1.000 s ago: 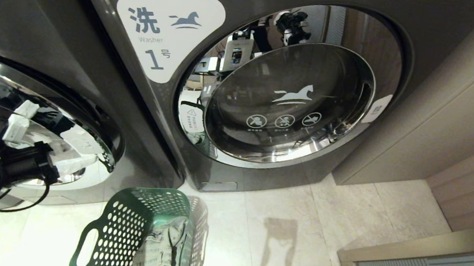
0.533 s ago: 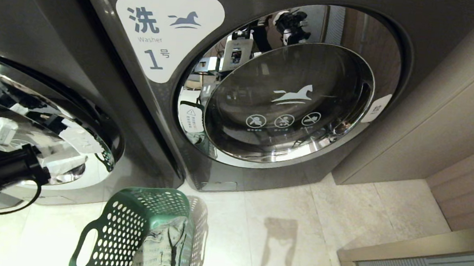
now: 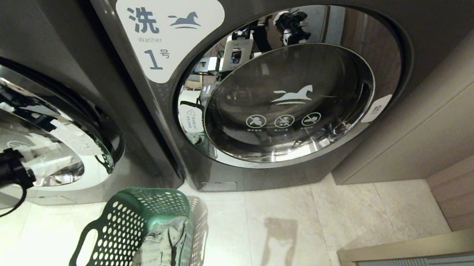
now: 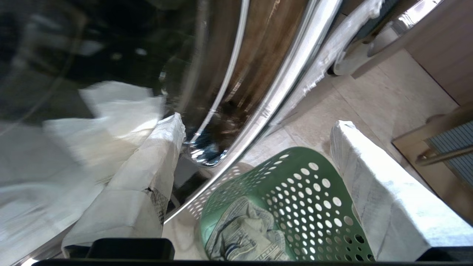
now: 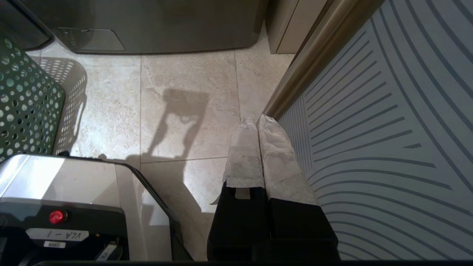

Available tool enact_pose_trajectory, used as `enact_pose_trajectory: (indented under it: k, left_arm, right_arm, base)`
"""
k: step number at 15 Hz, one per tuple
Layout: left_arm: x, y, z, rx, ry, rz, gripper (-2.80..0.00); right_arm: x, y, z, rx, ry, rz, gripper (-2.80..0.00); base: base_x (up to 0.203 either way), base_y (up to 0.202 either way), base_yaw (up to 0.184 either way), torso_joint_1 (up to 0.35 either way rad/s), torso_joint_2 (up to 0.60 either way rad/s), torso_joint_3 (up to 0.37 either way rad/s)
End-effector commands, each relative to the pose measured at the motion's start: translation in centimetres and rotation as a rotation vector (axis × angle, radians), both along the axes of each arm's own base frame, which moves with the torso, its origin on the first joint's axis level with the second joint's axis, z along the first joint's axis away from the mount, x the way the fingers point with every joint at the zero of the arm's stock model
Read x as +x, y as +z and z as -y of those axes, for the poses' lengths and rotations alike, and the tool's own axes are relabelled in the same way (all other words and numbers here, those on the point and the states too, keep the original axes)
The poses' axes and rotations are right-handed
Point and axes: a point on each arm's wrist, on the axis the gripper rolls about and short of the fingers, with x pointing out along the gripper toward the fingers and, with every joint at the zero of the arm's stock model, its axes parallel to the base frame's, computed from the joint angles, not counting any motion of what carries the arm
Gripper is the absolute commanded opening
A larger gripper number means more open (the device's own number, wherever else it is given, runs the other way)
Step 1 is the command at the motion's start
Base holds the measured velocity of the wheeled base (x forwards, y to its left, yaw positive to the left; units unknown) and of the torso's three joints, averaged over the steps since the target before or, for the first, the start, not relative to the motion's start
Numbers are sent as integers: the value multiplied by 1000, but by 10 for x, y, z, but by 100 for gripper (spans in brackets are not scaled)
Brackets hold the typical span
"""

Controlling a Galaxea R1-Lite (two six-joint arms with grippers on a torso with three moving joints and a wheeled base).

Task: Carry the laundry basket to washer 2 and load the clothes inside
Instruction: Open the lid of the washing machine

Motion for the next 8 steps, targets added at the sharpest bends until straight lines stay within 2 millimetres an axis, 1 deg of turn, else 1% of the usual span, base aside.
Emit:
enact_pose_trajectory:
  k: [1, 4, 5, 6, 7, 8]
  left_arm:
    - [-16, 11, -4, 12, 29, 16, 0]
    - [-44, 23, -14, 19, 109, 25, 0]
    - [-55, 34, -16, 35, 136, 44, 0]
    - [-72, 48, -19, 59, 183, 72, 0]
    - [-95, 65, -22, 94, 246, 107, 0]
    - [-124, 84, -22, 131, 325, 141, 0]
  right_arm:
    - [0, 0, 0, -1, 1, -2, -280]
    - [0, 0, 0, -1, 1, -2, -280]
    - [0, 0, 0, 0, 1, -2, -280]
    - [0, 0, 0, -1, 1, -2, -280]
    - [0, 0, 0, -1, 1, -2, -280]
    - [0, 0, 0, 0, 1, -2, -280]
  base:
    - [0, 0, 0, 0, 0, 0]
    - [0, 0, 0, 0, 0, 0]
    - [0, 0, 0, 0, 0, 0]
    - [0, 0, 0, 0, 0, 0]
    - [0, 0, 0, 0, 0, 0]
    - [0, 0, 0, 0, 0, 0]
